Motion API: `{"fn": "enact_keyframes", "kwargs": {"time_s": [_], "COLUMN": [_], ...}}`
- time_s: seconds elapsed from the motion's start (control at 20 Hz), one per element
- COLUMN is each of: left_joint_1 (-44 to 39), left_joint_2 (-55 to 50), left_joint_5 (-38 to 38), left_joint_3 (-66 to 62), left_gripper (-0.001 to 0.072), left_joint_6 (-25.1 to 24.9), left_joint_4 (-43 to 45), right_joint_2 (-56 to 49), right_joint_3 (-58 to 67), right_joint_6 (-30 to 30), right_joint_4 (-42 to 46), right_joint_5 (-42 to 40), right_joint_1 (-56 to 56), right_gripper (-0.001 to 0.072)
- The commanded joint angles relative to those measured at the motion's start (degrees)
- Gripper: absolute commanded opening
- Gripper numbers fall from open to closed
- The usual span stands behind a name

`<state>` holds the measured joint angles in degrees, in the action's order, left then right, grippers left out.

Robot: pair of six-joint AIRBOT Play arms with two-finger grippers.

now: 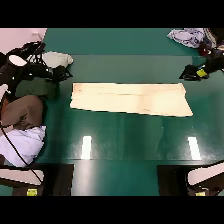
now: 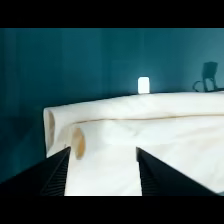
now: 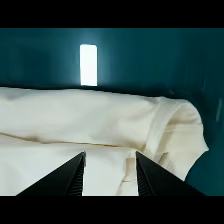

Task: Fold the shirts.

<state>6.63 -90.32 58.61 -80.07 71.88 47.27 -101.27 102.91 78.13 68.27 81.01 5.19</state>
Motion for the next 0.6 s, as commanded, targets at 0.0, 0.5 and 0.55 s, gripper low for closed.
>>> {"fn": "enact_keyframes", "kwargs": {"time_s": [0.0,0.5,0.55], "left_joint_1": [-0.13,-12.66,-13.88], "left_joint_2": [-0.2,-0.2,-0.2], "left_joint_5": [9.29,11.91,11.85], "left_joint_3": [-2.54,-2.54,-2.54], "left_gripper": [0.0164,0.0023,0.0023], "left_joint_6": [3.13,3.17,3.19], "left_joint_4": [-0.24,-0.17,-0.17], "right_joint_2": [-1.36,-5.31,-6.01], "right_joint_3": [1.66,-16.96,-17.7], "right_joint_6": [-4.28,-15.39,-16.44], "right_joint_4": [-3.04,-19.26,-19.26], "right_joint_5": [6.51,7.72,7.69], "right_joint_1": [4.37,18.25,18.18], "right_gripper": [0.0385,0.0675,0.0662]}}
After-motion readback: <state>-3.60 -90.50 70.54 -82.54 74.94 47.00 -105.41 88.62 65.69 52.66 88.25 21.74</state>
